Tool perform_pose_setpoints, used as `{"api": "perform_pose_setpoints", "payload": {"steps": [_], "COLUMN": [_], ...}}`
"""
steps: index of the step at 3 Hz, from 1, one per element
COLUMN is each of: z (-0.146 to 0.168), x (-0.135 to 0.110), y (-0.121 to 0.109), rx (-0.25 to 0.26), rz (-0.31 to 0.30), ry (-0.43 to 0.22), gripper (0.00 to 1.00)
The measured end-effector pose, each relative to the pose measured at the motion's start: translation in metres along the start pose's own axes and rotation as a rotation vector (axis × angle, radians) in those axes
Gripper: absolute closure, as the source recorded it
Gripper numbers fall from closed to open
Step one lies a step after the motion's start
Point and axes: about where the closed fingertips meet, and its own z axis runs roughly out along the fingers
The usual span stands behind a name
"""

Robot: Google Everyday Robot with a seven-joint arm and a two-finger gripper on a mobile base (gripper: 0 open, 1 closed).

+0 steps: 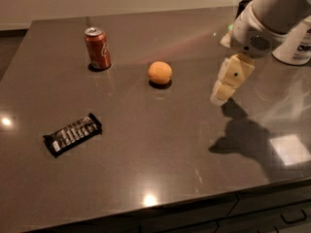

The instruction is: Move orange near rxbar chocolate

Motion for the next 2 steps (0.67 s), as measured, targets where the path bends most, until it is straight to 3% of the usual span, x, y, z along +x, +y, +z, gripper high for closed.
{"api": "perform_pose_setpoints", "payload": {"steps": [2], "z": [0.059], "x": [-0.056], "y": [-0.023], "rx": [0.005], "rz": [-0.009], "ry": [-0.091], "gripper": [0.0]}}
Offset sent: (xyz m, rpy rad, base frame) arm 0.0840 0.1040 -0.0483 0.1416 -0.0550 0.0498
